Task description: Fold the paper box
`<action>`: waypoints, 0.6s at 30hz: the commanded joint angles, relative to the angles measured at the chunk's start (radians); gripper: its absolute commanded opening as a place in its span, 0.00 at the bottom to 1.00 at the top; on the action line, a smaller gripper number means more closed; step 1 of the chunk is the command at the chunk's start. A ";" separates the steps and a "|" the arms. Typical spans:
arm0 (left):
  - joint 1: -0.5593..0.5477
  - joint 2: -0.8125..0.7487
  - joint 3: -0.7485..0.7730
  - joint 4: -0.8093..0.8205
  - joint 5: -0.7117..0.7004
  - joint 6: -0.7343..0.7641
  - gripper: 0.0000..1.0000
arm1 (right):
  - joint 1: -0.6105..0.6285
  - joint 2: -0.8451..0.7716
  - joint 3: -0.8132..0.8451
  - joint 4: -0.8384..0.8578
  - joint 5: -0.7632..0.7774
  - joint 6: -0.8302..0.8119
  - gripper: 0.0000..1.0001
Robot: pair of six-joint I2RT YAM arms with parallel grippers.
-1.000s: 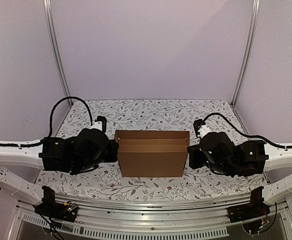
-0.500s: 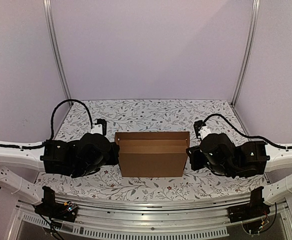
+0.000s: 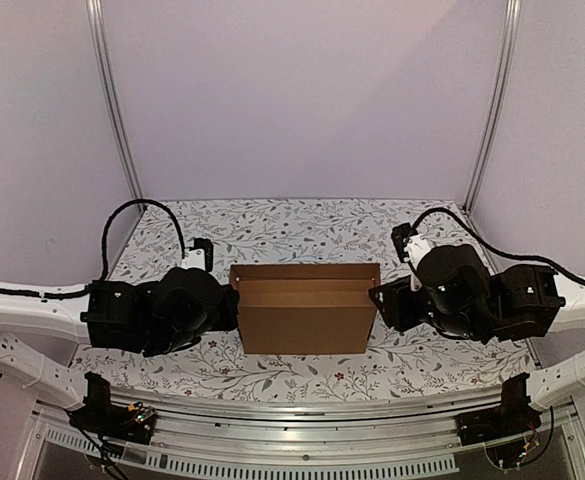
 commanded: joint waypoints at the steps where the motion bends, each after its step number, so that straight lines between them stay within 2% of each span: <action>1: -0.035 0.094 -0.091 -0.288 0.206 -0.012 0.00 | 0.007 -0.031 0.097 -0.040 0.062 -0.093 0.55; 5: -0.035 0.104 -0.083 -0.289 0.206 -0.007 0.00 | 0.007 0.013 0.194 -0.012 0.090 -0.191 0.54; 11: -0.036 0.113 -0.074 -0.291 0.204 -0.007 0.00 | -0.007 0.153 0.318 0.064 0.096 -0.289 0.30; 15: -0.037 0.115 -0.073 -0.291 0.205 -0.007 0.00 | -0.060 0.242 0.356 0.114 -0.008 -0.306 0.17; 18: -0.038 0.115 -0.074 -0.293 0.205 -0.008 0.00 | -0.082 0.299 0.382 0.138 -0.050 -0.304 0.11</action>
